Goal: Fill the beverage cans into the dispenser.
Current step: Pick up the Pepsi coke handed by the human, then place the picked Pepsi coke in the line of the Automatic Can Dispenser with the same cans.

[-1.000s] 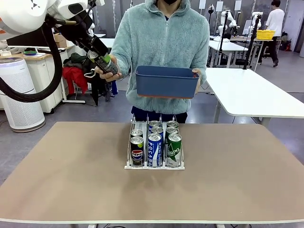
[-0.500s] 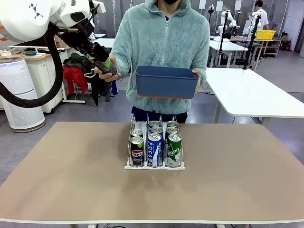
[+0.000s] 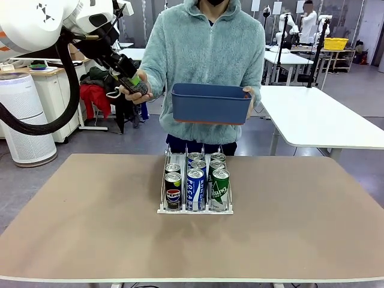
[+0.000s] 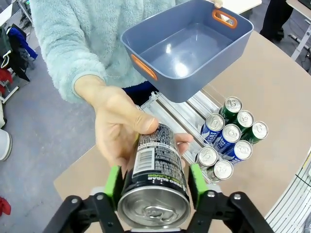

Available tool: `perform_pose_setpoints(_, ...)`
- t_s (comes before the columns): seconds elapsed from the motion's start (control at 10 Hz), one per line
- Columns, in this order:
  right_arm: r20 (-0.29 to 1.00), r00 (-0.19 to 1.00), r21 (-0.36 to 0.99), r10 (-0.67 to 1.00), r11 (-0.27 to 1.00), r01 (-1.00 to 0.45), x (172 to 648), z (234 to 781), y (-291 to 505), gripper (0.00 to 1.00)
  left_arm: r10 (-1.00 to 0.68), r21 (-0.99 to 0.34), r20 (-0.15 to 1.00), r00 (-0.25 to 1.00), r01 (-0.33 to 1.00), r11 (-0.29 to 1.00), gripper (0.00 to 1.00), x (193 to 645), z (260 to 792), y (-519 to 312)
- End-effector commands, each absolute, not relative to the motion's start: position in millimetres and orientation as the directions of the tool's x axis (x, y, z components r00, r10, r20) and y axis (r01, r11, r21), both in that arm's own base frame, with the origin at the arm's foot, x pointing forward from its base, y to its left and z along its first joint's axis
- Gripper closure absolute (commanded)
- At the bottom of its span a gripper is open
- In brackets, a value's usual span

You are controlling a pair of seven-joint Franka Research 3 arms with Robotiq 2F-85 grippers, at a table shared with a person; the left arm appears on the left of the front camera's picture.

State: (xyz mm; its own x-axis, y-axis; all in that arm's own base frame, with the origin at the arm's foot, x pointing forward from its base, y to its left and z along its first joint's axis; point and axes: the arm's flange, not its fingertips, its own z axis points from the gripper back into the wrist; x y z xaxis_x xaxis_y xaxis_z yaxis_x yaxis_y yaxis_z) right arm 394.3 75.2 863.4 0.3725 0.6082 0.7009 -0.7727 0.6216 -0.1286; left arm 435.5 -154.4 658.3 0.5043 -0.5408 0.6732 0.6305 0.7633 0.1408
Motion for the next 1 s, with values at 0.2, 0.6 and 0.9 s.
perform_pose_setpoints(0.2, 0.703, 0.382, -0.120, 0.600, 0.630, -0.768, 393.6, 863.5, 75.7, 0.00, -0.531, 0.144, 0.669, 0.521, 0.609, 0.780, 1.00, 432.6, 656.9, -155.8)
perform_pose_setpoints(0.6, 0.703, 0.382, -0.120, 0.600, 0.630, -0.768, 393.6, 863.5, 75.7, 0.00, -0.536, 0.153, 0.655, 0.533, 0.602, 0.784, 1.00, 433.3, 658.0, -159.0)
perform_pose_setpoints(0.9, 0.703, 0.382, -0.120, 0.600, 0.630, -0.768, 393.6, 863.5, 75.7, 0.00, -0.555, 0.159, 0.664, 0.502, 0.630, 0.760, 1.00, 435.1, 658.0, -155.1)
